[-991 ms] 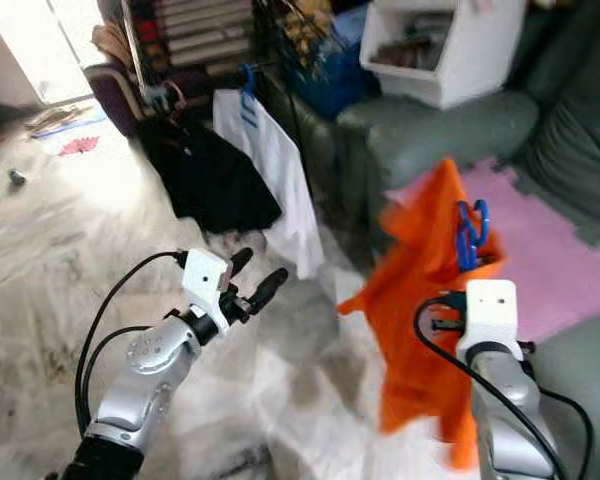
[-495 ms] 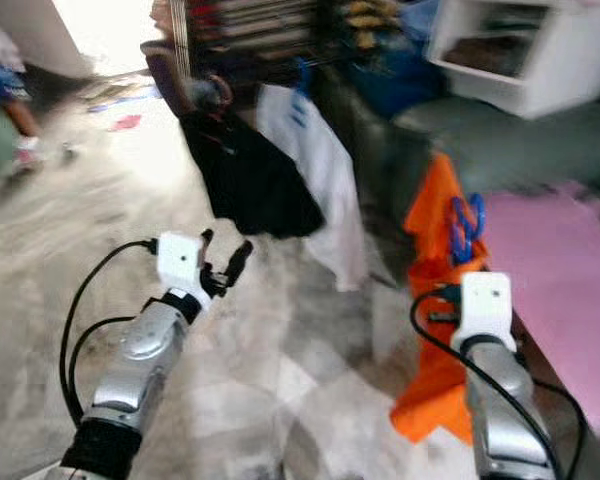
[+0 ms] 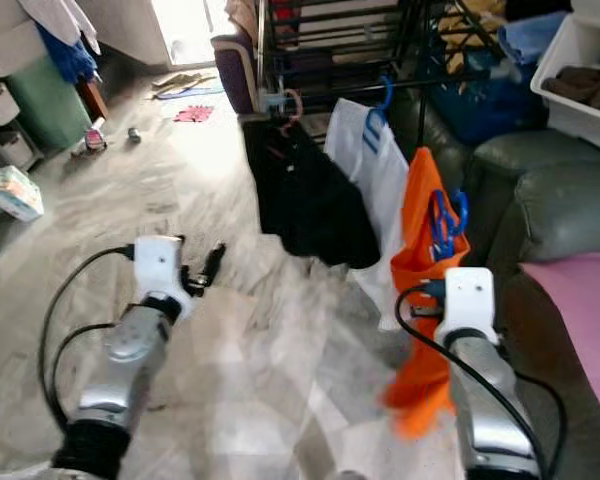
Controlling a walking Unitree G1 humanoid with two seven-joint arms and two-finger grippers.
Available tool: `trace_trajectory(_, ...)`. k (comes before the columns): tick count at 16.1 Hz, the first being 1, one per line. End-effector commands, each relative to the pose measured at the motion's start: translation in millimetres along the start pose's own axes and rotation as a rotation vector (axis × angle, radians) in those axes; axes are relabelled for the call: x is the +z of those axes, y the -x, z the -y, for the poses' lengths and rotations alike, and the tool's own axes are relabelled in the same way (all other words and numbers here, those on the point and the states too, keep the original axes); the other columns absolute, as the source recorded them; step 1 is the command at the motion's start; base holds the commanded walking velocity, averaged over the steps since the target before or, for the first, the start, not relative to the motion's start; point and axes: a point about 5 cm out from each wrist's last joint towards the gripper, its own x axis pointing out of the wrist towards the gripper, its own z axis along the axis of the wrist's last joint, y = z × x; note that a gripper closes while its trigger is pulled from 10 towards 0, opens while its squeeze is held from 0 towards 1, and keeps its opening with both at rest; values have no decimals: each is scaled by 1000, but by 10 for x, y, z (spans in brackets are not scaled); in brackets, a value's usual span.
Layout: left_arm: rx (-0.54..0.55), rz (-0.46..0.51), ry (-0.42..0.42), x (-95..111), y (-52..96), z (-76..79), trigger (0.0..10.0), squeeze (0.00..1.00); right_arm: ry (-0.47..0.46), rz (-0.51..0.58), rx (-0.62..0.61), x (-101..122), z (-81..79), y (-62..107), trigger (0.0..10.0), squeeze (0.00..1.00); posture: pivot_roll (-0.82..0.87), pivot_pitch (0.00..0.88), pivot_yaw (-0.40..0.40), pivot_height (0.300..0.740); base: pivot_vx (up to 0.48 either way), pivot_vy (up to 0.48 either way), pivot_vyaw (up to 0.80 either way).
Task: Hang hanger
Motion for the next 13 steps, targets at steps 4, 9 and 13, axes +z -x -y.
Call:
trace_trajectory(4,26,18,-1,65,-15,-94,10000,0,-6,48,-3,109,-17,-22,10000,0,-131,32,75,740,364,-309,0)
trace_trajectory(9,46,19,-3,60,-15,-117,10000,0,3,51,5,126,-24,-49,10000,0,-129,27,67,740,353,-320,0)
trace_trajectory(13,85,27,-6,60,6,-171,10000,0,9,51,18,136,-45,-87,10000,0,-110,13,48,740,346,-329,0)
